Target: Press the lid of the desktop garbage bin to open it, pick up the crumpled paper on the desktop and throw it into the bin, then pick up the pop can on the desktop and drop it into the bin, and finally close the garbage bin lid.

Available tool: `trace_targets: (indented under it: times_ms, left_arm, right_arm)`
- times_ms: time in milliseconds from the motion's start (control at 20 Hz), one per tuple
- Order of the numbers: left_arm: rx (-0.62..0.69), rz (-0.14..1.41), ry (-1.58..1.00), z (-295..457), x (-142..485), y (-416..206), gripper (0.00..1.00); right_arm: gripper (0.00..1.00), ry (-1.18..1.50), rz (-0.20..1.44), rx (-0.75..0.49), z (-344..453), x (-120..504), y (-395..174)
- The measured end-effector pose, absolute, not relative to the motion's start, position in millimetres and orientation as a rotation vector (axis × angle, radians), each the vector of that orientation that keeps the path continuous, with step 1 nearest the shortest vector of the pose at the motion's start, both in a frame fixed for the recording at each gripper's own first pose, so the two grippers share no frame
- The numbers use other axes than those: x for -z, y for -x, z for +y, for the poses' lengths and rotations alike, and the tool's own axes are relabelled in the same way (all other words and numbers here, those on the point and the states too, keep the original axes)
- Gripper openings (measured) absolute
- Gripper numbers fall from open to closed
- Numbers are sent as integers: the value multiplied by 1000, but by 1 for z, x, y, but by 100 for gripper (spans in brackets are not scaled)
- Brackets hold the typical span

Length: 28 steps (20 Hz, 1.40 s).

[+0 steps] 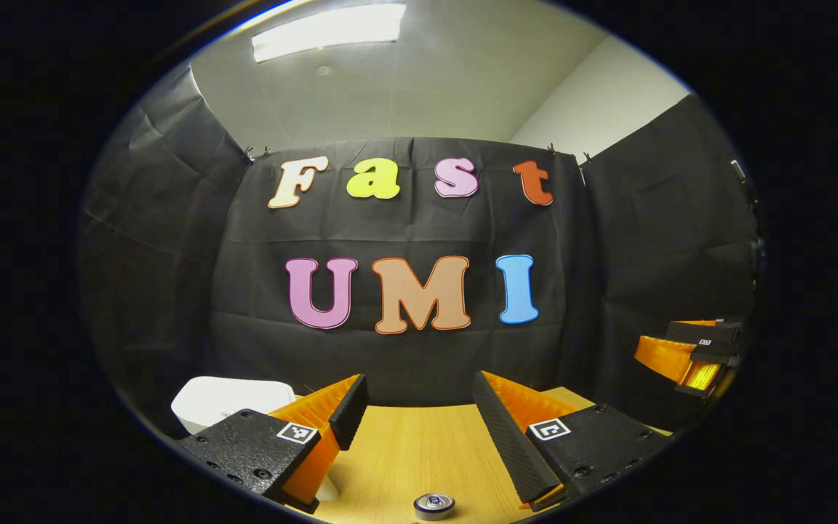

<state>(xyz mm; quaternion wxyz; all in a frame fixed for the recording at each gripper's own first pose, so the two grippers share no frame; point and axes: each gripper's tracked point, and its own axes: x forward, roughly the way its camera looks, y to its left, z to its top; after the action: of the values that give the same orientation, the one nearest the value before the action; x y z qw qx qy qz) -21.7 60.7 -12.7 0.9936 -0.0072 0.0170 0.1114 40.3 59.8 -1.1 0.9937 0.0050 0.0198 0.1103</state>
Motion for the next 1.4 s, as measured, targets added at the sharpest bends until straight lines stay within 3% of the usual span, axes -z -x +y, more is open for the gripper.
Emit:
trace_targets:
  times_ms: [200, 250, 300, 550, 600, 750, 950, 1050, 1100, 1200, 1300, 1400]
  left_arm:
    - [-229, 28, 9, 62, 10, 24, 90]
    - [-228, 29, 10, 61, 10, 24, 94]
    - [-229, 30, 9, 62, 11, 24, 90]
    - [-227, 29, 10, 59, 10, 25, 90]
    - [-224, 28, 10, 58, 11, 25, 94]
    - [-232, 25, 11, 59, 11, 27, 86]
    - [-236, 21, 13, 61, 10, 25, 66]
    - [-239, 18, 9, 63, 8, 25, 41]
    - [-246, 16, 7, 64, 9, 26, 23]
    - [-265, 14, 0, 70, 8, 28, 17]
    - [-298, 14, -5, 80, 9, 29, 0]
    - [-321, 38, -19, 91, 17, 29, 0]
  right_arm:
    - [98, -18, 34, -219, 57, -1, -41]
    - [98, -18, 32, -218, 57, -2, -41]
    - [98, -19, 30, -217, 55, -3, -41]
    - [98, -23, 30, -214, 51, -2, -41]
    - [98, -22, 30, -212, 50, -2, -40]
    - [98, -21, 35, -209, 48, 0, -41]
    - [98, -18, 38, -212, 48, 2, -42]
    - [98, -13, 43, -216, 49, 4, -42]
    - [98, -12, 44, -219, 50, 4, -41]
    - [98, -10, 39, -223, 52, 3, -43]
    - [98, -11, 30, -226, 53, 2, -42]
    - [98, -13, 27, -226, 54, 3, -42]
